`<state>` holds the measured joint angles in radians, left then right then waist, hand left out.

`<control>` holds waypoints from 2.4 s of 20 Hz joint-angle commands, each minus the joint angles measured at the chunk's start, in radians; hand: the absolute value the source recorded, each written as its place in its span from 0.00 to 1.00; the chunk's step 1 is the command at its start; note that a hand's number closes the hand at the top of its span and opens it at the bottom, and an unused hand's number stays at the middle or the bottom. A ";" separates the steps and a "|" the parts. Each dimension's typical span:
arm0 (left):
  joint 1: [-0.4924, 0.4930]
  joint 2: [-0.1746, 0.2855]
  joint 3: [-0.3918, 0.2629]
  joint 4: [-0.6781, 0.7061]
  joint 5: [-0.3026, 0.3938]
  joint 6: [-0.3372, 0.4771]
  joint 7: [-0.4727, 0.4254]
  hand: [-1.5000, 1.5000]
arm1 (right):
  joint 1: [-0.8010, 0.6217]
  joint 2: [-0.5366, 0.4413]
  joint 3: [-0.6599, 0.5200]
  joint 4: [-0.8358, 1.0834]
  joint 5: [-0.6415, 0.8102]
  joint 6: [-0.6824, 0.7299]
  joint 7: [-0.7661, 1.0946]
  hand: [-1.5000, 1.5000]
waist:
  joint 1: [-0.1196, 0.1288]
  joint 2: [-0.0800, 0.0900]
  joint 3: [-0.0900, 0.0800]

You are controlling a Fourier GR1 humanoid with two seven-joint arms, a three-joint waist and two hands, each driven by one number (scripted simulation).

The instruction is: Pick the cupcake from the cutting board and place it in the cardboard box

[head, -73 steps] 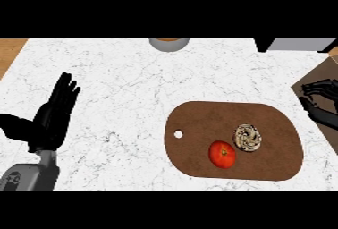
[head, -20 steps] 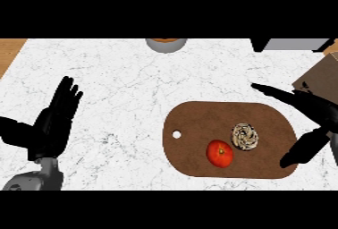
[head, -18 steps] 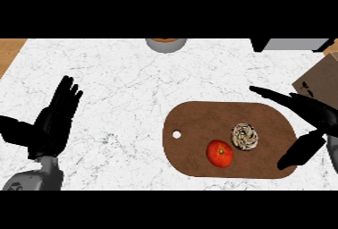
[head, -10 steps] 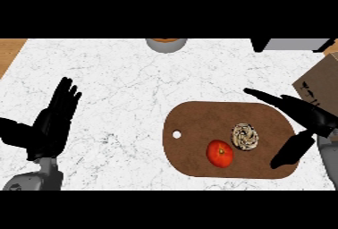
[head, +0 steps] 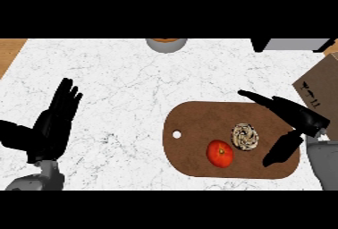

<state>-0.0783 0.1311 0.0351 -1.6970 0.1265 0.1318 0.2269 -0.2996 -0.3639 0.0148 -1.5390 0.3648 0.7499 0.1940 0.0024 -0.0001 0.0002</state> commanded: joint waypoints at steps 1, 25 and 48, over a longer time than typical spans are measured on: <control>-0.065 -0.010 0.028 0.079 0.005 -0.006 -0.009 0.50 | -0.002 0.030 -0.015 -0.030 -0.010 0.031 0.017 0.00 | -0.003 0.000 0.000; -0.024 0.011 0.071 -0.041 0.001 -0.052 0.065 0.50 | 0.063 0.107 0.037 0.074 0.220 -0.068 -0.160 0.00 | 0.000 -0.001 0.000; 0.031 -0.056 0.034 -0.038 -0.026 -0.033 0.011 0.50 | 0.303 0.218 0.394 -0.365 0.788 -0.435 0.067 1.00 | -0.011 -0.008 -0.001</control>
<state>-0.0815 0.0973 0.0879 -1.6954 0.1011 0.0911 0.2345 -0.0645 -0.1889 0.2960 -1.7745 1.0162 0.3652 0.1386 -0.0124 -0.0073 -0.0019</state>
